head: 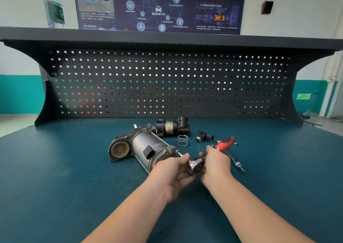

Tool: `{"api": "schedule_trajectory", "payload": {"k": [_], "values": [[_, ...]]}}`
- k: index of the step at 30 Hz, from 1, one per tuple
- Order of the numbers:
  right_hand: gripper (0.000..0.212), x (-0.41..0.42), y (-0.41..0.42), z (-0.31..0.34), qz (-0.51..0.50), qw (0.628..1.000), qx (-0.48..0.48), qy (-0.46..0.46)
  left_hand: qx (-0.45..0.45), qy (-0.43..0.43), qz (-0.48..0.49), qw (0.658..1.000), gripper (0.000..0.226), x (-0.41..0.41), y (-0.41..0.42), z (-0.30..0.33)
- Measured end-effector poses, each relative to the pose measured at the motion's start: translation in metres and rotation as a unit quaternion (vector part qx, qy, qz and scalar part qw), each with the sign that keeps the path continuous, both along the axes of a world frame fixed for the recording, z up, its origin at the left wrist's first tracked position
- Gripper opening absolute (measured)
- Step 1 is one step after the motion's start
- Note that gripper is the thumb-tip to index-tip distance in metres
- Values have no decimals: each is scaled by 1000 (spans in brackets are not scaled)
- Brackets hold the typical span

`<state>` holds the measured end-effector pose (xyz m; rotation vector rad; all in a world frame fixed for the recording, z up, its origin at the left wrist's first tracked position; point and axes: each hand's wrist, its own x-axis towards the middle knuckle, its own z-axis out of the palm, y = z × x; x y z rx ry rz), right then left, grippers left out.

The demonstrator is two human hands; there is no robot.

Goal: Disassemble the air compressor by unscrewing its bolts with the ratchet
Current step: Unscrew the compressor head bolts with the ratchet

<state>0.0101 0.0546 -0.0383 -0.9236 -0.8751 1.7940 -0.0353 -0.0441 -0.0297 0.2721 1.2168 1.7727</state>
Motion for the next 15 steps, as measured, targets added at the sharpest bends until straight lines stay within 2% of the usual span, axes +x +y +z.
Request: {"api": "schedule_trajectory", "payload": {"k": [2, 3, 5, 7, 10, 11, 12, 13, 15], "values": [[18, 1, -4, 5, -43, 989, 141, -28, 2, 3, -4, 1000, 9, -1, -2, 0], [20, 3, -7, 9, -61, 970, 230, -39, 6, 3, -7, 1000, 9, -2, -3, 1], [22, 8, -16, 15, -71, 909, 406, -60, 19, 1, -10, 1000, 11, -3, -4, 1], [25, 12, -26, 17, -70, 813, 573, -83, 29, 11, -15, 999, 10, -2, -5, 0], [21, 13, -38, 16, -81, 595, 787, -140, 104, -40, 23, 994, 24, 6, -3, 0], [22, 11, -39, 14, -81, 551, 816, -154, 147, -70, 35, 986, 26, 6, -3, -1], [21, 10, -40, 13, -78, 543, 821, -159, 165, -85, 29, 982, 25, 7, -5, 0], [17, 9, -40, 13, -81, 563, 808, -155, 150, -81, 9, 985, 23, 5, -6, 1], [16, 9, -38, 13, -80, 660, 735, -136, 80, -42, -26, 996, 25, 0, -6, 1]]}}
